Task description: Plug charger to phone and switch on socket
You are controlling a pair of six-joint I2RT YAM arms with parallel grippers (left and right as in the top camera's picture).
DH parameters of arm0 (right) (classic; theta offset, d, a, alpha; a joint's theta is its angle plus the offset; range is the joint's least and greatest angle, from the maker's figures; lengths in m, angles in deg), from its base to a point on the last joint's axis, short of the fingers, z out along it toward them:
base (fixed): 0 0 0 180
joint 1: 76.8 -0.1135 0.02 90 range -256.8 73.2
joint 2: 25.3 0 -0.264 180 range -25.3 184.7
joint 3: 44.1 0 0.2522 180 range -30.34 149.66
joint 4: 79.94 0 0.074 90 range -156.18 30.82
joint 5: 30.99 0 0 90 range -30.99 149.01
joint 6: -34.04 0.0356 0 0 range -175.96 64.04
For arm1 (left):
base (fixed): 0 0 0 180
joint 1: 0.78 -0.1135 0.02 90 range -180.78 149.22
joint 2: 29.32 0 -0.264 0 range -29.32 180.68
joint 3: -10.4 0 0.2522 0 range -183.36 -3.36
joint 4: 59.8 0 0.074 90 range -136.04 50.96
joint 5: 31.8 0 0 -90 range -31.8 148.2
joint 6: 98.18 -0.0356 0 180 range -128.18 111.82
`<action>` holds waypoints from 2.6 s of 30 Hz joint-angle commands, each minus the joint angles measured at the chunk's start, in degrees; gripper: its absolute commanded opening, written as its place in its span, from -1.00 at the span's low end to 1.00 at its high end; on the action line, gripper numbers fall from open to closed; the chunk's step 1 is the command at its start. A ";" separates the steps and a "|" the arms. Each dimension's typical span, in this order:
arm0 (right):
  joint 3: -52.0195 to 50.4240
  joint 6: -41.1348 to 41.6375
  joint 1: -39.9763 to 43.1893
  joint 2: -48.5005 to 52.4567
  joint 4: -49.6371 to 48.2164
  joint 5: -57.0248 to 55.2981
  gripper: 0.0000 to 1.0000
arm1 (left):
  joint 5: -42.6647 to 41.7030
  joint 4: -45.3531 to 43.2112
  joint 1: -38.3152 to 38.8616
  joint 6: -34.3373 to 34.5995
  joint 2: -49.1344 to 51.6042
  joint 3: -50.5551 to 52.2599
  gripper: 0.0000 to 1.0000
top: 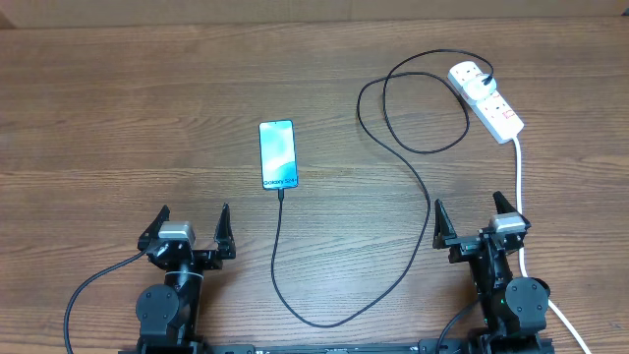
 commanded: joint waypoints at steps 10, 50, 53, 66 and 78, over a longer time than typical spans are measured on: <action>-0.59 -0.09 0.20 -0.68 -0.31 -0.15 1.00 | -0.24 -0.07 -0.37 -1.92 -0.66 0.26 0.99; -0.59 -0.09 2.10 -0.68 -0.31 -0.15 1.00 | -0.24 -0.07 -0.37 -1.92 -0.66 0.26 1.00; -0.59 -0.07 2.10 -0.68 -0.31 -0.15 1.00 | -0.24 -0.07 -0.37 -1.92 -0.66 0.26 1.00; -0.59 -0.07 2.10 -0.68 -0.31 -0.15 1.00 | -0.24 -0.07 -0.35 -1.92 -0.66 0.26 1.00; -0.59 -0.09 2.10 -0.68 -0.31 -0.15 1.00 | -0.24 -0.07 -0.35 -1.92 -0.66 0.26 1.00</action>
